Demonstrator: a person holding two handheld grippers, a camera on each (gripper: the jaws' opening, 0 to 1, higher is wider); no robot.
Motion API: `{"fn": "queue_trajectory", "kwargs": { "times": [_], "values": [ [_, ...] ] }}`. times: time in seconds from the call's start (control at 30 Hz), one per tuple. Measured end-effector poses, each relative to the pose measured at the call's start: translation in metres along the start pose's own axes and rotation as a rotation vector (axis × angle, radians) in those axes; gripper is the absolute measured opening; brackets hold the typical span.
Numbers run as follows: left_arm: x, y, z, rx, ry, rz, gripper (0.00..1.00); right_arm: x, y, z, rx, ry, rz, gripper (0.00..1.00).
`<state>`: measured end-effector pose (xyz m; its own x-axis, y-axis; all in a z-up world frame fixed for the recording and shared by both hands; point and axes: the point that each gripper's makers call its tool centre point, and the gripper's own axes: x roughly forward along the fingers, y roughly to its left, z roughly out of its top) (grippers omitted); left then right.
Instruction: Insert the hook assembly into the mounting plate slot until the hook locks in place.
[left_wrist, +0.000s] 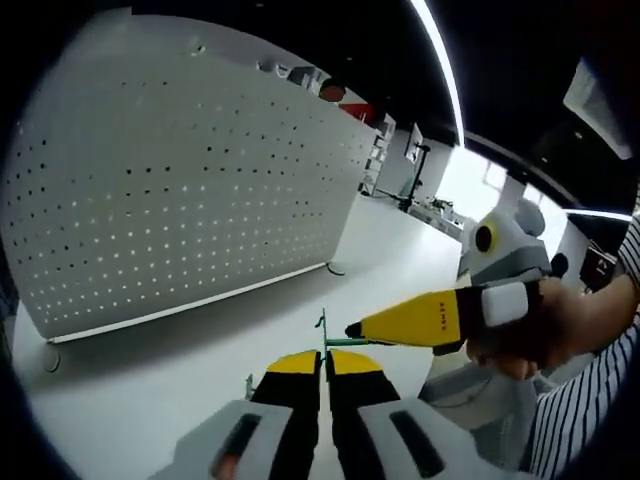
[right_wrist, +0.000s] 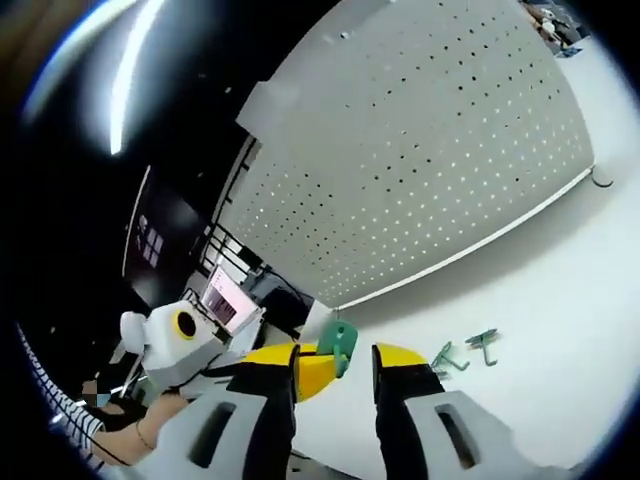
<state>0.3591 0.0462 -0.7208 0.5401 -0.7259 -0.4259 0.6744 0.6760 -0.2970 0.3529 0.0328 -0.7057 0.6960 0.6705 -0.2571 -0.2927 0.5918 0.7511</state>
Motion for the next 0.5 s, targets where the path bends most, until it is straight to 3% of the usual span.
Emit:
{"fn": "queue_trajectory", "kwargs": {
  "times": [0.5],
  "values": [
    [-0.0033,-0.0016,0.0024,0.009,-0.033,0.007,0.01,0.0037,0.0056,-0.0052,0.133,-0.001,0.038,0.07]
  ]
}}
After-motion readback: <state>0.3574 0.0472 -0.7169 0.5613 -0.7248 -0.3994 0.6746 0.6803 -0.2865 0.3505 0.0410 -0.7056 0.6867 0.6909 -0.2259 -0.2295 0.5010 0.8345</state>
